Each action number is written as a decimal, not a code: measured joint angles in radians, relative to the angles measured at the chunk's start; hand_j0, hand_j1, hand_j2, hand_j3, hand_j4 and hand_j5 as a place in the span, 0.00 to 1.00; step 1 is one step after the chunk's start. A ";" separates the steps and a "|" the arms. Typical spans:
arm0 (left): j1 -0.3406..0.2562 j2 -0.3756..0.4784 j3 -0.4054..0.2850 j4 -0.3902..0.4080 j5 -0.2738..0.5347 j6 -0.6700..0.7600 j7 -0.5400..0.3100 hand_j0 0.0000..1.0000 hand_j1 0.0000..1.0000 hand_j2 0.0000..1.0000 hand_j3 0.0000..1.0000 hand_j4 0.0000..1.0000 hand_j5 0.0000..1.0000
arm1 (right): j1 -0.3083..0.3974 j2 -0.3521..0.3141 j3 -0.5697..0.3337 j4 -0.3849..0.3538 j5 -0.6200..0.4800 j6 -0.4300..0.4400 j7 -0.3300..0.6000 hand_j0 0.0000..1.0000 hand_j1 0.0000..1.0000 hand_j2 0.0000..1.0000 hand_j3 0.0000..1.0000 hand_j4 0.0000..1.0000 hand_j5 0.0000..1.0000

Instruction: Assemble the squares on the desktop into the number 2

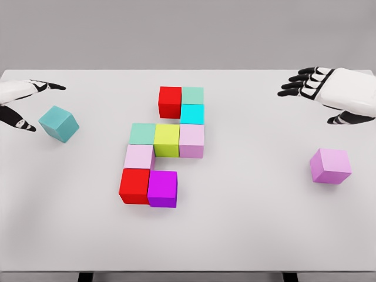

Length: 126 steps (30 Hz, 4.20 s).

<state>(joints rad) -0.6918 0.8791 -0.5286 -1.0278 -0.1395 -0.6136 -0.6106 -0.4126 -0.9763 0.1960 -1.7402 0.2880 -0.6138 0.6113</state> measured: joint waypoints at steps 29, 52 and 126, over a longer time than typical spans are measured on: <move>-0.025 -0.059 -0.071 0.027 -0.148 0.000 -0.001 1.00 1.00 1.00 1.00 1.00 1.00 | -0.045 -0.221 0.265 0.035 0.088 0.000 0.000 1.00 1.00 1.00 1.00 1.00 1.00; -0.031 -0.096 -0.067 0.050 -0.201 0.001 0.000 0.43 0.43 0.43 0.43 0.43 0.43 | 0.002 -0.177 0.308 0.049 0.244 0.001 0.000 1.00 1.00 1.00 1.00 1.00 1.00; -0.212 -0.430 -0.358 -0.263 -0.208 0.955 0.210 0.54 0.54 0.54 0.54 0.54 0.54 | -0.086 0.142 0.350 0.035 0.166 -0.001 0.000 0.64 0.64 0.64 0.64 0.64 0.64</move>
<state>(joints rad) -0.9035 0.4488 -0.8863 -1.2905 -0.3472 0.3412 -0.4002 -0.4985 -0.8339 0.5465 -1.7048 0.4543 -0.6149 0.6109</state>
